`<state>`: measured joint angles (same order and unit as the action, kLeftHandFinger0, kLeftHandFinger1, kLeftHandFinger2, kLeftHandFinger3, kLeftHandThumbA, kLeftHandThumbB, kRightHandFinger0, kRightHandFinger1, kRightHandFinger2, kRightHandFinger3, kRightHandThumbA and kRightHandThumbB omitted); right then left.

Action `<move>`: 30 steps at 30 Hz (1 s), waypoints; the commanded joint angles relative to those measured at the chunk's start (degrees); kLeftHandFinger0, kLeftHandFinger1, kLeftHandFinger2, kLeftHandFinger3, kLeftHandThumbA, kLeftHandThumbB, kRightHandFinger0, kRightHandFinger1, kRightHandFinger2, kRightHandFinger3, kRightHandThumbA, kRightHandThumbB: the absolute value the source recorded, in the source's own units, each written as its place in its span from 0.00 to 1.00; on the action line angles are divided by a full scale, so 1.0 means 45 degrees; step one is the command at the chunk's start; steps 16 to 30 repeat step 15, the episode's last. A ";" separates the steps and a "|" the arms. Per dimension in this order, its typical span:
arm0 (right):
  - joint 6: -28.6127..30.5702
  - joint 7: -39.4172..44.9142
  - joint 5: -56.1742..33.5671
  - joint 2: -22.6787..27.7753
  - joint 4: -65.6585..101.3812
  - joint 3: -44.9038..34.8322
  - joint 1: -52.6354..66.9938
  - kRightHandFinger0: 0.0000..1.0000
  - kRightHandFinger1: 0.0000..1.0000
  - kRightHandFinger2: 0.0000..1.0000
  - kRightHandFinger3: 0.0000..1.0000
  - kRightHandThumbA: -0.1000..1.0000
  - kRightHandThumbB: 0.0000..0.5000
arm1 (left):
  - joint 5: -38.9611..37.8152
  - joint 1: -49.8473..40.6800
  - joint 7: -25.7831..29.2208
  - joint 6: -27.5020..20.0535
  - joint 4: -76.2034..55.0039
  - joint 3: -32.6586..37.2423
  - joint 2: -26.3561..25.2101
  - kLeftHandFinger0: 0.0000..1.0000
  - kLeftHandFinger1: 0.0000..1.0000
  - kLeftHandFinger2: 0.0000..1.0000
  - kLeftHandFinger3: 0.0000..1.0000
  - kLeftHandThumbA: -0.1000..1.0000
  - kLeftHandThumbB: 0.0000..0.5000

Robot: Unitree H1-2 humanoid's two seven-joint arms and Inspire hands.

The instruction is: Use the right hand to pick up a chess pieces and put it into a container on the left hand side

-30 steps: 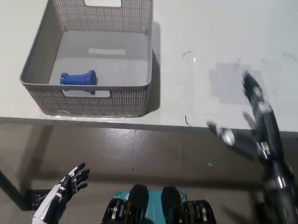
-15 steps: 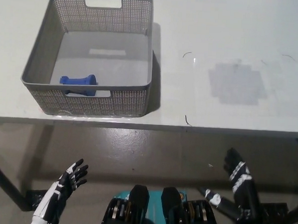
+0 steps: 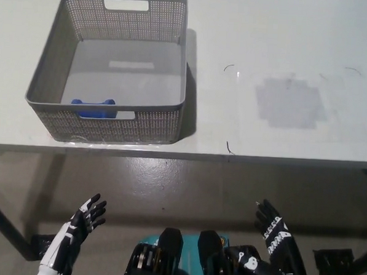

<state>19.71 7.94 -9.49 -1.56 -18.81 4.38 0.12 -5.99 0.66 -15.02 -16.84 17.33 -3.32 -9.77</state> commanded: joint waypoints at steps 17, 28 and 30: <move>0.0722 0.0451 0.0035 0.0082 -0.0546 -0.0018 -0.0793 1.00 1.00 1.00 1.00 1.00 0.33 | -0.0026 0.0192 0.0164 -0.0213 0.0162 0.0029 -0.0016 1.00 1.00 1.00 1.00 1.00 0.55; 0.0722 0.0451 0.0035 0.0082 -0.0546 -0.0018 -0.0793 1.00 1.00 1.00 1.00 1.00 0.33 | -0.0026 0.0192 0.0164 -0.0213 0.0162 0.0029 -0.0016 1.00 1.00 1.00 1.00 1.00 0.55; 0.0722 0.0451 0.0035 0.0082 -0.0546 -0.0018 -0.0793 1.00 1.00 1.00 1.00 1.00 0.33 | -0.0026 0.0192 0.0164 -0.0213 0.0162 0.0029 -0.0016 1.00 1.00 1.00 1.00 1.00 0.55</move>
